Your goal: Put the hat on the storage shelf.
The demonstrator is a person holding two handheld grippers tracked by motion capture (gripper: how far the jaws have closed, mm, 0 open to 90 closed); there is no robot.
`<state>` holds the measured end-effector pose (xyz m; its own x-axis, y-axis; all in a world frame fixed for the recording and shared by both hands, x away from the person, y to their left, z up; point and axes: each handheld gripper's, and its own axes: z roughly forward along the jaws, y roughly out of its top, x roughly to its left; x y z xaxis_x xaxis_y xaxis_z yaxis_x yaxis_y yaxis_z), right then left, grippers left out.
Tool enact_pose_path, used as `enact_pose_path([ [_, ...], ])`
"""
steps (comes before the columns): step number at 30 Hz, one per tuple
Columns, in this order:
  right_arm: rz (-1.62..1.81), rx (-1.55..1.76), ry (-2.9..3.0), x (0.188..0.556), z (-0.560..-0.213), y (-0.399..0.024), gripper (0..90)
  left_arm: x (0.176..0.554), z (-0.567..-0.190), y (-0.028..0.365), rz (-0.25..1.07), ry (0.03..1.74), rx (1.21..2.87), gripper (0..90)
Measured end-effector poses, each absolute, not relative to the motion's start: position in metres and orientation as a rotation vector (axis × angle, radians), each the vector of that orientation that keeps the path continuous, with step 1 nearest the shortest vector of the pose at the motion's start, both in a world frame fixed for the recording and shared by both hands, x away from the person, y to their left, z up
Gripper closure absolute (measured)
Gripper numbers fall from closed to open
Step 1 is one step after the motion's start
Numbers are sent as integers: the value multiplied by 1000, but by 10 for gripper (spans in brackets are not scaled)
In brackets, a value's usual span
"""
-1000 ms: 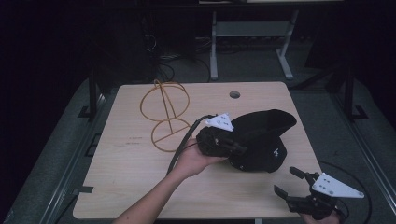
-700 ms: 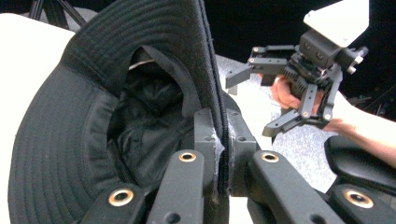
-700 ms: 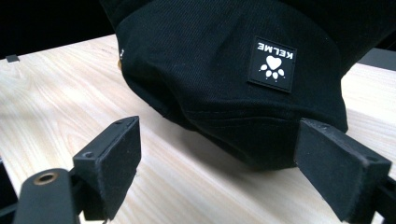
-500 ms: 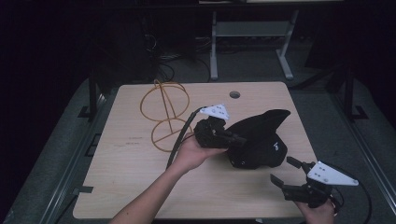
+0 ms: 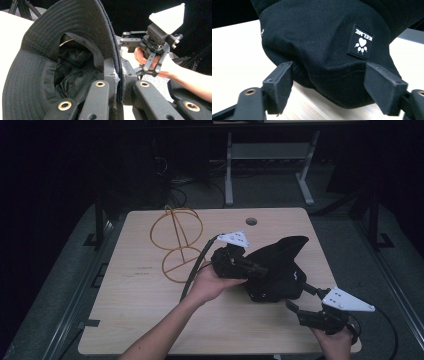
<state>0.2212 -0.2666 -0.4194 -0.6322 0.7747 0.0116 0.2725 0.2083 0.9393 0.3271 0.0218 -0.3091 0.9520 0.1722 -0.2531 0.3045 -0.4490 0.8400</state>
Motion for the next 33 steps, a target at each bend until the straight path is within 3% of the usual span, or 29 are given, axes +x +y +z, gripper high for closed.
enact_pose_path([
  [10,1401,934,2038,225,-421,-263,487,326,-308,20,-150,327,2063,855],
  [14,1404,915,2048,225,-421,-263,649,325,-308,19,-135,326,2069,854],
  [16,1404,912,2048,225,-421,-262,665,325,-308,19,-131,324,2072,854],
  [18,1402,907,2053,225,-422,-262,750,324,-308,19,-118,317,2084,850],
  [23,1395,897,2050,225,-422,-262,828,321,-308,18,-70,309,2111,799],
  [33,1423,926,2050,226,-417,-266,846,320,-305,23,-15,325,2128,678],
])
